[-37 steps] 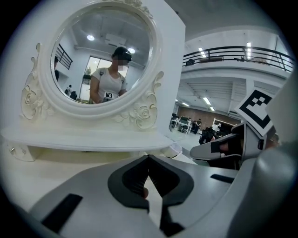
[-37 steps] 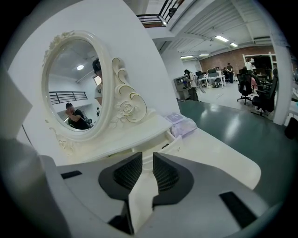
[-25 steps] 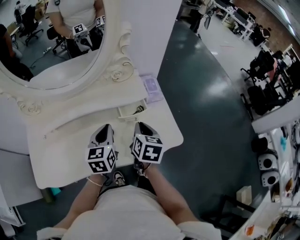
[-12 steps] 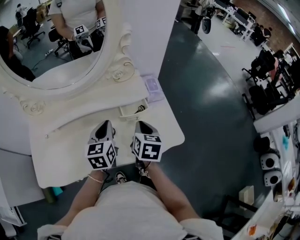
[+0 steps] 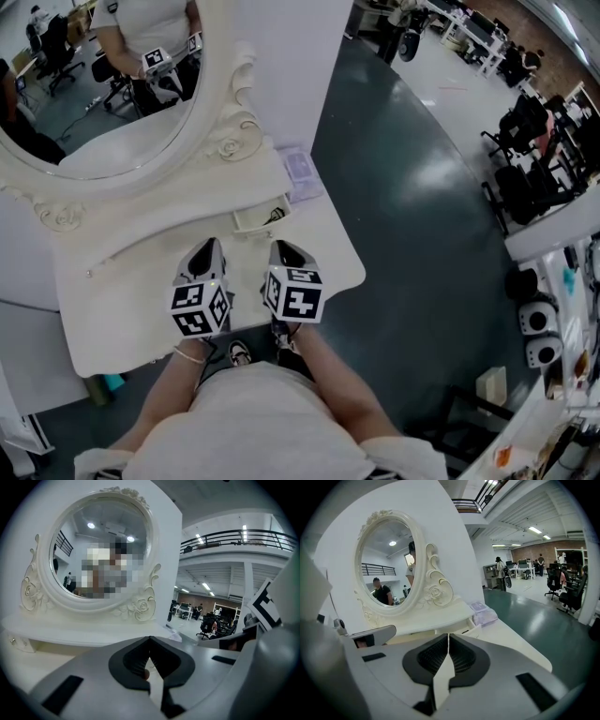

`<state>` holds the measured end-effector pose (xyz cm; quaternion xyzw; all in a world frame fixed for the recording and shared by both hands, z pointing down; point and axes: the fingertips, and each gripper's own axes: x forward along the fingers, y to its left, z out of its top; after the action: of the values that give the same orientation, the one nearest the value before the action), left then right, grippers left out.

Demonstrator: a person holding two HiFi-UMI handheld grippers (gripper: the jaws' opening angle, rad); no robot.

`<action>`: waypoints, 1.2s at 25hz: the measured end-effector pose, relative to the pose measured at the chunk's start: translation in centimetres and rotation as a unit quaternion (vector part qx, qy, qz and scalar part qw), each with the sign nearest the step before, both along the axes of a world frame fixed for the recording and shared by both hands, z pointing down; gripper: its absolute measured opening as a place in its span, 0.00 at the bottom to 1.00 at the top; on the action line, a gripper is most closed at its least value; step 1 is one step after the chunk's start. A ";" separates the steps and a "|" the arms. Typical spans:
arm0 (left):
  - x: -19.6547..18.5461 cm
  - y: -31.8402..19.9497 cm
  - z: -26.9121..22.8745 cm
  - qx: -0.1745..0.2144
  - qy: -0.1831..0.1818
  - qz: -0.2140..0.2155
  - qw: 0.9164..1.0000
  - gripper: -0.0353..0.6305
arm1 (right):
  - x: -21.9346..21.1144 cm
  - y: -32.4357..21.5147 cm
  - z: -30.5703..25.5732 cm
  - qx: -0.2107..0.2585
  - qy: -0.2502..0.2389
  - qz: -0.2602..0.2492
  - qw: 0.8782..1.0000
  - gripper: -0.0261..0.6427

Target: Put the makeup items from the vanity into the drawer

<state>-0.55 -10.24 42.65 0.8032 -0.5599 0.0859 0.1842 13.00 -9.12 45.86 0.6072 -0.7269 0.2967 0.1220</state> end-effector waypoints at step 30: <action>-12.8 3.1 9.5 -0.101 0.021 -0.165 0.981 0.06 | -12.0 0.2 8.4 -0.083 0.019 -0.175 0.981 0.18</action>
<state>-13.38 -7.15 52.19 0.6786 -0.6693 0.0933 0.2877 1.01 -8.93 54.29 0.4642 -0.7920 0.3186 0.2361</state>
